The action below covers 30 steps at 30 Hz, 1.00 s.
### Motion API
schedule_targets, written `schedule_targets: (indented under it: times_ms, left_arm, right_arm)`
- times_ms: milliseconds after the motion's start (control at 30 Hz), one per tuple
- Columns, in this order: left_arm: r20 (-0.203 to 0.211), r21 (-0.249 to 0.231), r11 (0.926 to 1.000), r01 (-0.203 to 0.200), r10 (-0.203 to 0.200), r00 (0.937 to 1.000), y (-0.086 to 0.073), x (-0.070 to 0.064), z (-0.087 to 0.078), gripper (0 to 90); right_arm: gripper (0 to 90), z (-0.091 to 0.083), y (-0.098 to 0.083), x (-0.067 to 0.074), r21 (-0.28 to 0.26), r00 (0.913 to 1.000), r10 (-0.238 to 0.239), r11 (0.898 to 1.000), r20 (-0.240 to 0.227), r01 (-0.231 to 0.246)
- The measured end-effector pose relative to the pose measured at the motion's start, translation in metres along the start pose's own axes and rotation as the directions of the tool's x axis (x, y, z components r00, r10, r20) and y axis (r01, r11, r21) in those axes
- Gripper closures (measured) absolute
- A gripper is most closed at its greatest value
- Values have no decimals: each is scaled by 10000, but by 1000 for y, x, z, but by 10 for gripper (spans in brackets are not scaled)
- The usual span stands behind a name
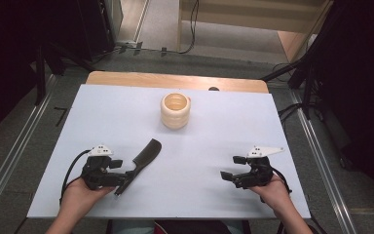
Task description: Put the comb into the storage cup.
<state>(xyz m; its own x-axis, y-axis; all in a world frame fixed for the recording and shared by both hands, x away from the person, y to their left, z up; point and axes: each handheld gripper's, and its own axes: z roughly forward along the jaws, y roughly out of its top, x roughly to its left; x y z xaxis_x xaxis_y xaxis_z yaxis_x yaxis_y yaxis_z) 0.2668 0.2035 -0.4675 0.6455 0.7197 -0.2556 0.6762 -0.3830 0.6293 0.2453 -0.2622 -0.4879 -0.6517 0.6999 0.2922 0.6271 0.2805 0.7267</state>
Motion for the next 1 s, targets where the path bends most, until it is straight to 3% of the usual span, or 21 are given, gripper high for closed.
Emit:
schedule_targets:
  times_ms: [200, 467, 600, 633, 700, 867, 1000]
  left_arm:
    - [2, 286, 9994, -168, 168, 9999, -3, -1, 1, 319]
    - [-80, 752, 9971, -82, 88, 9999, -8, -4, 5, 358]
    - [-110, 1066, 9943, -66, 78, 9999, -11, -6, 6, 415]
    - [-99, 1122, 9937, -30, 41, 9999, -11, -6, 7, 467]
    - [-172, 1206, 9926, -106, 128, 9998, -11, -8, 7, 554]
    - [-483, 1783, 9826, -526, 622, 9969, -13, -15, 14, 620]
    - [-815, 1779, 9797, -930, 1088, 9907, -14, -20, 16, 683]
  right_arm:
    - [119, 2, 1, 0, 9, 10000, -38, 10000, -39, 38]
    - [119, 4, 3, 0, 42, 9999, -134, 9999, -83, 134]
    - [119, 5, 4, 0, 63, 9998, -167, 9998, -113, 168]
    - [120, 6, 4, 0, 67, 9998, -158, 9999, -114, 159]
    - [119, 6, 5, 0, 66, 9998, -175, 9998, -139, 176]
    - [120, 7, 5, 0, 81, 9998, -166, 9998, -137, 167]
    - [119, 7, 5, -1, 76, 9998, -178, 9998, -119, 178]
